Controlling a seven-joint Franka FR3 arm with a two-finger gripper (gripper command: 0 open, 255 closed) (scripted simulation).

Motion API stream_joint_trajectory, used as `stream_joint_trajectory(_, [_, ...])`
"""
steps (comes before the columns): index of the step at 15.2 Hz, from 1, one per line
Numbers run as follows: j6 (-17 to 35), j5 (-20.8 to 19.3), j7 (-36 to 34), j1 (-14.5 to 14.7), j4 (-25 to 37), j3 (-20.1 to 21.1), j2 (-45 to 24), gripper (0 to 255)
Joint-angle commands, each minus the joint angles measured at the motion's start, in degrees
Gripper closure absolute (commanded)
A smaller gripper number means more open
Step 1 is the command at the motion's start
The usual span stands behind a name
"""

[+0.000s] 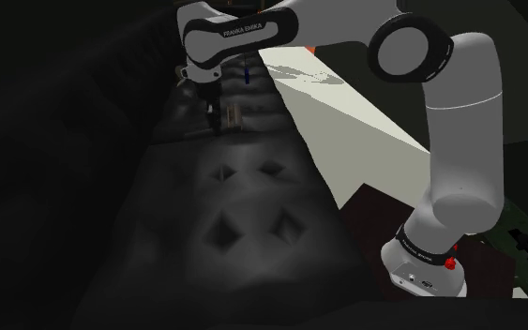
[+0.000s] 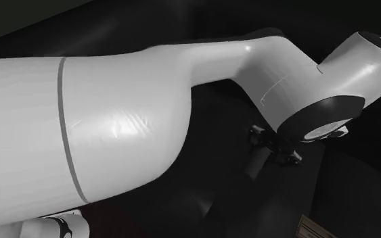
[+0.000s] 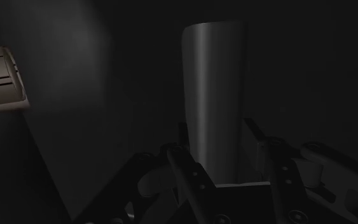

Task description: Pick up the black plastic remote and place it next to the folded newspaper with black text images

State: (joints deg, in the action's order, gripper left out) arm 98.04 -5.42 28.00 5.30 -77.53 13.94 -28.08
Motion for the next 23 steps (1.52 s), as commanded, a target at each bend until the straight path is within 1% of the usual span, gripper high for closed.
stream_joint_trajectory(1, [-0.9, -0.1, 2.5, -1.6, 1.7, -0.7, -0.9, 255])
stream_joint_trajectory(4, [-3.0, -0.5, 5.6, -3.4, 7.0, -1.8, -3.9, 255])
stream_joint_trajectory(7, [-5.8, -1.0, 8.8, -5.0, 14.0, -2.7, -8.0, 255])
stream_joint_trajectory(15, [0.3, -1.1, 8.6, -5.4, 7.9, -2.8, -8.1, 255])
stream_joint_trajectory(23, [5.8, -1.4, 8.3, -5.6, 3.5, -3.0, -9.2, 255])
